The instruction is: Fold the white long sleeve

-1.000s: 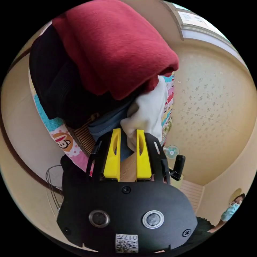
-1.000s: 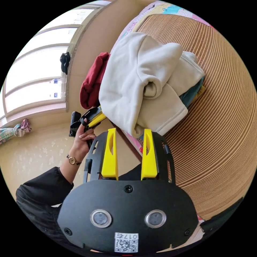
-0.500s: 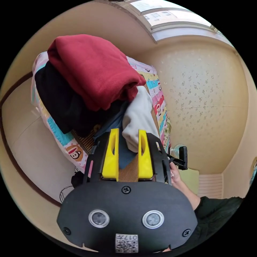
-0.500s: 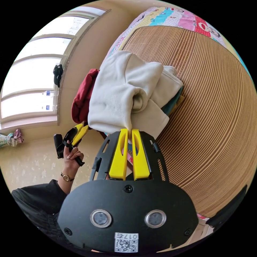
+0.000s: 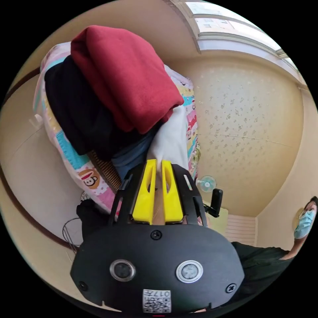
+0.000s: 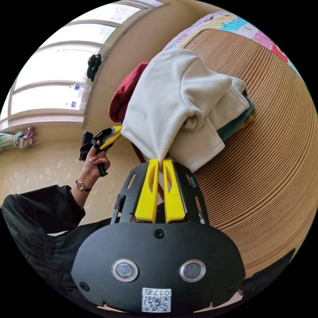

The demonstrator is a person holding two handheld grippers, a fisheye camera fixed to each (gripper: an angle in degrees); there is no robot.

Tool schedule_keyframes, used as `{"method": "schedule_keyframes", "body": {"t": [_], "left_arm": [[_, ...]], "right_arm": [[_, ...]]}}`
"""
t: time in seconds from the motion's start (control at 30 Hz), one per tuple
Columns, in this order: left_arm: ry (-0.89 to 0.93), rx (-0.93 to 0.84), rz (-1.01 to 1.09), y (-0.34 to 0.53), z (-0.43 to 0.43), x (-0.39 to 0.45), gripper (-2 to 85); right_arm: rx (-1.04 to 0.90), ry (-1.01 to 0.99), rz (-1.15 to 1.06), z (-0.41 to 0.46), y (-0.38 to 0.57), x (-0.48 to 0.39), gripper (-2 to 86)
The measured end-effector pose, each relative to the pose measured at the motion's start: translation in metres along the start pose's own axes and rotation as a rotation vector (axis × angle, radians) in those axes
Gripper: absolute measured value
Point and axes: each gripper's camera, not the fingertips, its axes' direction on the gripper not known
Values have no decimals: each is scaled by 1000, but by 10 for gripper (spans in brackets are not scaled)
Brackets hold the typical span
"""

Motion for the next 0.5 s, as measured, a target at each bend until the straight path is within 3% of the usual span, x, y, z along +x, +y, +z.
{"method": "schedule_keyframes", "body": {"t": [0.1, 0.2, 0.27, 0.4, 0.5], "left_arm": [[-178, 152, -91, 16, -23, -24, 45], [-276, 240, 121, 14, -24, 21, 76], [-283, 196, 389, 1, 15, 80, 92], [-257, 90, 705, -16, 118, 146, 99], [-443, -224, 783, -44, 258, 123, 94]], "right_arm": [[-58, 7, 128, -3, 6, 27, 59], [-68, -17, 227, -25, 30, 61, 66], [-100, 59, 295, -41, 52, 81, 66], [-210, 284, 400, -74, 128, 121, 72], [-280, 367, 535, -93, 207, 144, 76]]}}
